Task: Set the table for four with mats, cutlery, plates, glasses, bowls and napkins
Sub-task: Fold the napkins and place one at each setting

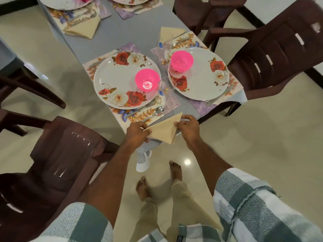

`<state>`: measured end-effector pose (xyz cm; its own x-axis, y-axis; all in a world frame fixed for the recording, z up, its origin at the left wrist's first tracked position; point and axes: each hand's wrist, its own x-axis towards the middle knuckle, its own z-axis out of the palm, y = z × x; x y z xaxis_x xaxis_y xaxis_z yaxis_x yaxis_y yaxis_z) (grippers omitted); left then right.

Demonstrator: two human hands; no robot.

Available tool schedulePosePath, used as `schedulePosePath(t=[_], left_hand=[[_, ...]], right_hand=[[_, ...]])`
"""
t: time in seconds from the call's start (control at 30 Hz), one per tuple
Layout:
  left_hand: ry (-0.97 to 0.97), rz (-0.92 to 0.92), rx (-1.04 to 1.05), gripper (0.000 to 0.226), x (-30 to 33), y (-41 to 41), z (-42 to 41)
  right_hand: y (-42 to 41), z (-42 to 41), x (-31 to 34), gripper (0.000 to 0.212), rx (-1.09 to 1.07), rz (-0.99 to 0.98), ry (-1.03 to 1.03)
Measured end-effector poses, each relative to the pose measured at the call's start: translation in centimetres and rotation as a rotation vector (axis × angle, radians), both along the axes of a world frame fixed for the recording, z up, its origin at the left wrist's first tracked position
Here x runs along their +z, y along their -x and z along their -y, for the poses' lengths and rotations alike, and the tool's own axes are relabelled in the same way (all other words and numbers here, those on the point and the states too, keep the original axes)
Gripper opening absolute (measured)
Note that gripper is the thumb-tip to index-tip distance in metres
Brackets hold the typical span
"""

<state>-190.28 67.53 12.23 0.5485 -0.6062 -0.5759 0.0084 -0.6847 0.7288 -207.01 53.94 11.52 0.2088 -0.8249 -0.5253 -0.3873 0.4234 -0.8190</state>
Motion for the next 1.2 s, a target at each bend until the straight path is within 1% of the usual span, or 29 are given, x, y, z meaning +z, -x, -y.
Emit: schedulePosePath(t=[0.07, 0.13, 0.2, 0.27, 0.4, 0.5, 0.6, 0.67, 0.77, 0.83, 0.9, 1.0, 1.2], left_hand=[[-0.036, 0.108, 0.012, 0.017, -0.5, 0.2, 0.5], [-0.055, 0.192, 0.029, 0.017, -0.9, 0.5, 1.1], [-0.07, 0.281, 0.019, 0.015, -1.2, 0.8, 1.5], [-0.089, 0.332, 0.027, 0.015, -1.3, 1.4, 2.1], [-0.099, 0.364, 0.082, 0.021, -1.7, 2.2, 3.2], [-0.099, 0.34, 0.117, 0.025, -2.5, 2.2, 3.9], [-0.127, 0.364, 0.137, 0.025, -2.7, 2.3, 4.2], [-0.163, 0.401, 0.142, 0.022, -2.2, 2.5, 4.3], [-0.21, 0.509, 0.12, 0.021, -1.2, 3.5, 4.2], [-0.195, 0.567, 0.099, 0.028, -1.0, 4.1, 3.8], [-0.157, 0.606, 0.049, 0.029, -1.2, 4.5, 3.6], [-0.157, 0.628, -0.05, 0.022, -1.7, 4.1, 3.4], [-0.206, 0.652, -0.16, 0.022, -1.9, 3.1, 3.4]], right_hand=[[-0.4, 0.8, -0.5, 0.038, 0.099, -0.111, 0.078], [-0.9, 1.5, -0.9, 0.043, 0.145, -0.191, 0.137], [-1.4, 2.3, -1.0, 0.045, 0.154, -0.232, 0.189], [-1.9, 3.2, -1.2, 0.045, 0.18, -0.259, 0.224], [-2.6, 4.7, -1.8, 0.04, 0.252, -0.326, 0.288], [-2.7, 5.6, -2.3, 0.033, 0.286, -0.381, 0.296], [-2.7, 5.9, -2.3, 0.029, 0.34, -0.421, 0.318], [-2.5, 5.6, -2.1, 0.026, 0.409, -0.452, 0.396], [-1.7, 4.9, -2.2, 0.026, 0.549, -0.507, 0.539], [-1.0, 4.2, -2.3, 0.027, 0.664, -0.508, 0.571], [-0.6, 3.7, -2.2, 0.028, 0.731, -0.523, 0.589], [-0.5, 3.2, -2.2, 0.027, 0.73, -0.526, 0.606], [-0.9, 3.0, -2.4, 0.027, 0.69, -0.523, 0.594]])
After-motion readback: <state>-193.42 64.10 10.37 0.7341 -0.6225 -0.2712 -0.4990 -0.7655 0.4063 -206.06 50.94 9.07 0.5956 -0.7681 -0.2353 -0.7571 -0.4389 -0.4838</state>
